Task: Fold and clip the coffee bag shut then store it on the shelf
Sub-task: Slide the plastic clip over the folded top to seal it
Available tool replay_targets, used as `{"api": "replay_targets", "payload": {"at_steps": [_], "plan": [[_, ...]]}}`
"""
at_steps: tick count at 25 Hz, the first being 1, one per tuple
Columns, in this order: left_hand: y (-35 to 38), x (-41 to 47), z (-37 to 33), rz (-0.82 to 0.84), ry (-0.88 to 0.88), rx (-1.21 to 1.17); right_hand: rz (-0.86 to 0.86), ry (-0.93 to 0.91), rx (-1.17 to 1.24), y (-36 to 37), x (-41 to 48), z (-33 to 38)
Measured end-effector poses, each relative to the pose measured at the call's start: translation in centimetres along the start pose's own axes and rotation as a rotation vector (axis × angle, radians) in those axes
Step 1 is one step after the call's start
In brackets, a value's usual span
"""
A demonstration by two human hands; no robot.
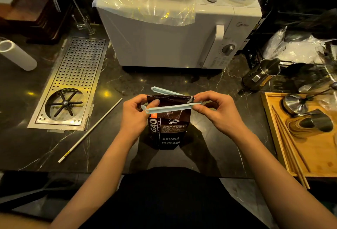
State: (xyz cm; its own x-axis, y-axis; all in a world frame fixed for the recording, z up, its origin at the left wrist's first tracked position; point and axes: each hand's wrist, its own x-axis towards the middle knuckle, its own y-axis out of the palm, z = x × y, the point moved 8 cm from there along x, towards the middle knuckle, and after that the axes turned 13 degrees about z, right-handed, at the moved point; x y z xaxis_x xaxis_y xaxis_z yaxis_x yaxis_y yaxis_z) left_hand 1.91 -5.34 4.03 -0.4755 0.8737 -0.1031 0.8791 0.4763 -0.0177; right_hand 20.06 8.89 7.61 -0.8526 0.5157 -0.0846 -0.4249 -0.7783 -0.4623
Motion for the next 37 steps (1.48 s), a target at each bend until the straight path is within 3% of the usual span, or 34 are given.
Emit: {"api": "replay_targets", "payload": {"at_steps": [14,29,37], "plan": [[0.0,-0.2,0.3,-0.004,-0.014,-0.034,-0.214,0.027,0.305,2.1,-0.6,-0.5],[0.2,-0.4,0.7,-0.012,-0.040,-0.081,-0.178,-0.009,0.312,3.4,0.1,0.4],[-0.8,-1.2,-0.2,-0.164,0.002,-0.032,-0.227,0.030,0.319,3.3,0.2,0.1]]}}
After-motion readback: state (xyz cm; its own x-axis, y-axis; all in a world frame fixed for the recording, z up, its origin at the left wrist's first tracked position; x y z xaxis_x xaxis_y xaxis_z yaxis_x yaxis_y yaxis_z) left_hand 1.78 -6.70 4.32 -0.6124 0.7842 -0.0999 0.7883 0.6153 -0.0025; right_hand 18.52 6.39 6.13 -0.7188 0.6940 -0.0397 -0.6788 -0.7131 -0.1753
